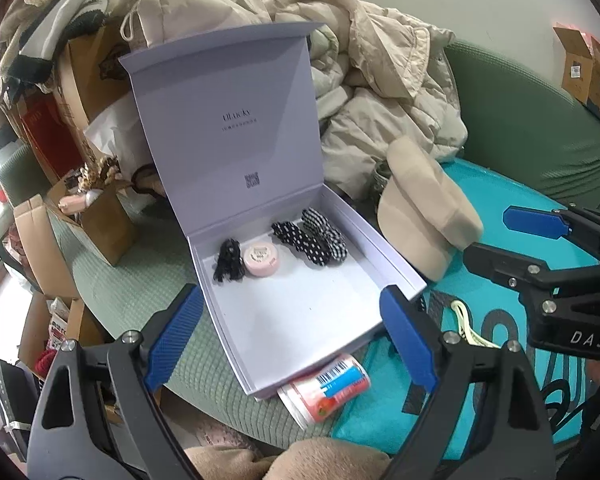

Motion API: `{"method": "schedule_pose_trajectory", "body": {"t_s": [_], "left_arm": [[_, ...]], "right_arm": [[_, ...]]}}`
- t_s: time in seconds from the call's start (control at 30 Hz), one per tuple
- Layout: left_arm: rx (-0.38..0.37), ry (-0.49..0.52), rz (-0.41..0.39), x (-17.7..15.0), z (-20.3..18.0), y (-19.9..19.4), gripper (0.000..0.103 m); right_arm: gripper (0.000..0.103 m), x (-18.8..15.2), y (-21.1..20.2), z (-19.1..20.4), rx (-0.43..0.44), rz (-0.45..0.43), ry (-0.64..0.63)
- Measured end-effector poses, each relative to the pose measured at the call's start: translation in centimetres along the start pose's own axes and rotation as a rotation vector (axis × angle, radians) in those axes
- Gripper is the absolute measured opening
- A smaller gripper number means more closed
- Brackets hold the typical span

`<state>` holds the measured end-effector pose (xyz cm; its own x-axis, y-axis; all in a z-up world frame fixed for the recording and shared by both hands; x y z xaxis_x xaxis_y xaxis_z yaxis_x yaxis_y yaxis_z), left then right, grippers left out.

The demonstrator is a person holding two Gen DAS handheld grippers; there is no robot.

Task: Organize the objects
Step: 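Withdraw both tools from the box back over the remaining accessories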

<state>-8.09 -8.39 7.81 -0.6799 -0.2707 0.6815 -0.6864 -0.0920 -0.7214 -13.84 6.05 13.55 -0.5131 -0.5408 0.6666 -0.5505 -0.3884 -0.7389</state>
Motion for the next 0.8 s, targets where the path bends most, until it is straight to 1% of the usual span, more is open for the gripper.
{"method": "schedule_pose_trajectory", "body": {"t_s": [0.4, 0.8], "left_arm": [[-0.022, 0.013, 0.103, -4.0, -0.8, 2.0, 0.089], [-0.056, -0.039, 0.222, -6.8, 0.3, 3.7, 0.089]], "right_arm": [[0.07, -3.7, 1.8, 0.2, 0.02, 0.07, 0.024], [0.07, -6.5, 3.2, 0.5, 0.065, 0.124, 0.061]]}}
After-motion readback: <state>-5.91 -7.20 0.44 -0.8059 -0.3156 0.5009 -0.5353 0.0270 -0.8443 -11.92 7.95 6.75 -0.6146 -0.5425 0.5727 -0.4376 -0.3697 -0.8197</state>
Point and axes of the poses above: each gripper's, at about its wrist camera, not at the fingertips, and y roughly the way its jaws point, z to its left, x to its top, the point moved 2 cm from there along y, roughly the way its jaws point, and after that the axes turned 12 degrees about -y, right-handed, at the moved point
